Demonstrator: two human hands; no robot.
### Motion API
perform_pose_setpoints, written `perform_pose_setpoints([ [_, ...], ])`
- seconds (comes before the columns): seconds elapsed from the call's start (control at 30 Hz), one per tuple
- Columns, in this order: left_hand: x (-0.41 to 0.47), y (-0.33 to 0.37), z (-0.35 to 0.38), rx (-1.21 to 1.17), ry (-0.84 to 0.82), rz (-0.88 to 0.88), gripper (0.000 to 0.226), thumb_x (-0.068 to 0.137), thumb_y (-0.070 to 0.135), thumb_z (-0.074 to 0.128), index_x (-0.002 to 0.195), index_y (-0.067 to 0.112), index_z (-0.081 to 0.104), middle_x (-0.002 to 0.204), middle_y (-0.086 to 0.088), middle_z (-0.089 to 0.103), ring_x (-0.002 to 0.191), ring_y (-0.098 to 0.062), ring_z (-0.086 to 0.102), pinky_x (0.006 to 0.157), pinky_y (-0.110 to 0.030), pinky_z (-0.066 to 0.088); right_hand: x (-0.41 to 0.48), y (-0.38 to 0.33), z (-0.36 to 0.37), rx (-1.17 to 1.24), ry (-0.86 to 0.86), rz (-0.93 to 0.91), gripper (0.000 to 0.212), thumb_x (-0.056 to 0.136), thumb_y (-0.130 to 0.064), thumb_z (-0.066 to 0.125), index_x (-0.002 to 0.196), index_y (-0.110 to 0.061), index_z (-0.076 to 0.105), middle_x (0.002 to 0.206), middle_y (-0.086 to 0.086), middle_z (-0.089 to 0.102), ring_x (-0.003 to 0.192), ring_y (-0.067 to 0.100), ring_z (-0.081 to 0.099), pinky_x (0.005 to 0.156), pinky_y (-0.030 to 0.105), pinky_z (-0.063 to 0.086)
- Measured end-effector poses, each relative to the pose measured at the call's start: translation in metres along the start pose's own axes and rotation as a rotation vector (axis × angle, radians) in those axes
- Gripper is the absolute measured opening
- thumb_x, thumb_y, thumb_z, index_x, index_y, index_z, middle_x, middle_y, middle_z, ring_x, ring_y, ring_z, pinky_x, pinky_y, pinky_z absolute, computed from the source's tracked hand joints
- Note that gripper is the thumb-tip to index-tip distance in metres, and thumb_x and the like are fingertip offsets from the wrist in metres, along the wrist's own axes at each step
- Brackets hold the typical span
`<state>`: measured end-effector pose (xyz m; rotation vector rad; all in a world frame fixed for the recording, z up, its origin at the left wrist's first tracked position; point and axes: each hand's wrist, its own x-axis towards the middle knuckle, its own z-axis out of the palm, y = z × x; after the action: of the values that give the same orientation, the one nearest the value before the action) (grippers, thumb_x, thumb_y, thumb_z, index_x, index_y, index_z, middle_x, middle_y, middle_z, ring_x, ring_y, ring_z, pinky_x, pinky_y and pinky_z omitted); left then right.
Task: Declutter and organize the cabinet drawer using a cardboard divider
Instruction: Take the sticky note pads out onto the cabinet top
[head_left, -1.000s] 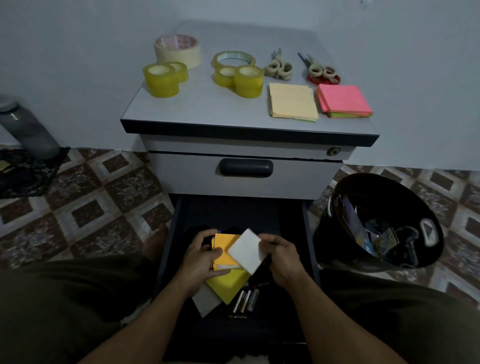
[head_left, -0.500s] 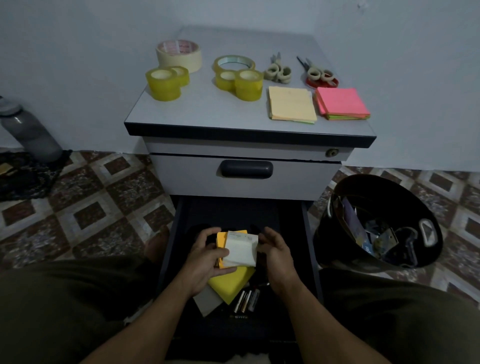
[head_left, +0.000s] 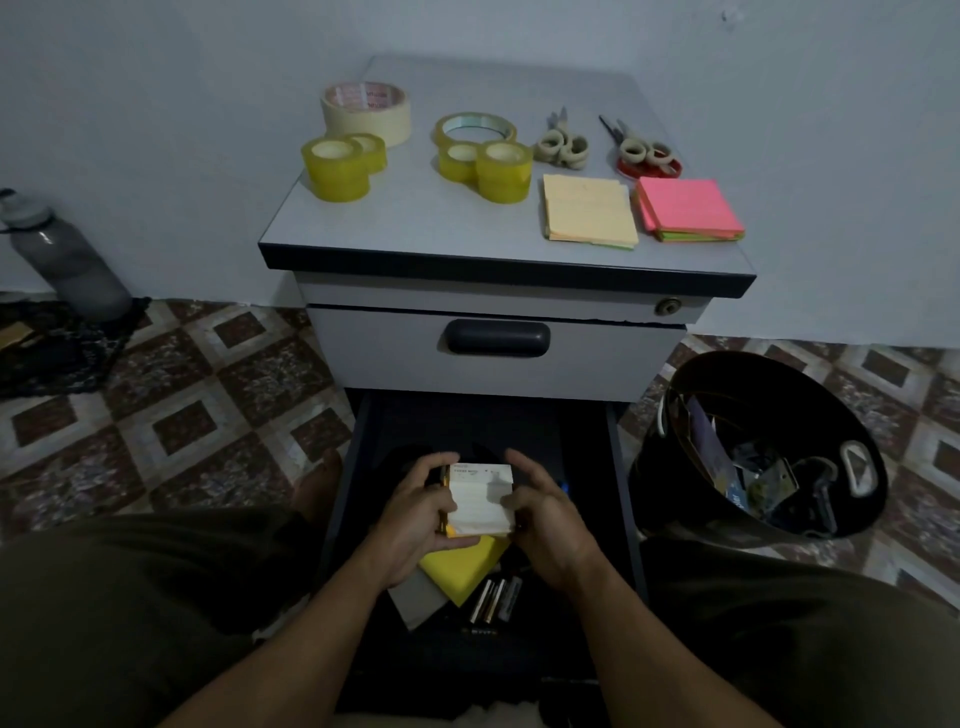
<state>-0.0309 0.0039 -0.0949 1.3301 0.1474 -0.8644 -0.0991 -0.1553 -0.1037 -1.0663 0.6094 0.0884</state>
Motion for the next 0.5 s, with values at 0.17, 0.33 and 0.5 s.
perform_pose_setpoints([
  [0.17, 0.001, 0.002, 0.002, 0.259, -0.011, 0.020, 0.049, 0.088, -0.002, 0.050, 0.120, 0.034, 0.059, 0.114, -0.013, 0.059, 0.099, -0.032, 0.063, 0.072, -0.046, 0.061, 0.004, 0.006, -0.001, -0.075, 0.066, -0.005, 0.045, 0.083, 0.015, 0.051, 0.109, -0.018, 0.068, 0.114, 0.015, 0.065, 0.096, 0.030, 0.062, 0.067, 0.036, 0.052],
  [0.33, 0.008, 0.004, -0.019, 0.706, 0.086, 0.166, 0.035, 0.090, 0.007, 0.053, 0.106, 0.038, 0.061, 0.094, -0.003, 0.066, 0.074, -0.014, 0.059, 0.063, -0.027, 0.046, 0.008, 0.008, -0.014, -0.085, 0.236, -0.056, 0.042, 0.082, 0.016, 0.049, 0.100, -0.016, 0.070, 0.111, 0.014, 0.066, 0.099, 0.033, 0.061, 0.075, 0.041, 0.053],
  [0.5, 0.005, -0.003, -0.031, 0.931, 0.078, 0.138, 0.032, 0.087, 0.007, 0.056, 0.100, 0.036, 0.060, 0.092, 0.001, 0.066, 0.079, -0.012, 0.061, 0.068, -0.025, 0.047, 0.002, 0.016, -0.020, -0.120, 0.318, -0.022, 0.038, 0.083, 0.015, 0.047, 0.093, -0.015, 0.068, 0.104, 0.013, 0.064, 0.092, 0.030, 0.057, 0.074, 0.042, 0.051],
])
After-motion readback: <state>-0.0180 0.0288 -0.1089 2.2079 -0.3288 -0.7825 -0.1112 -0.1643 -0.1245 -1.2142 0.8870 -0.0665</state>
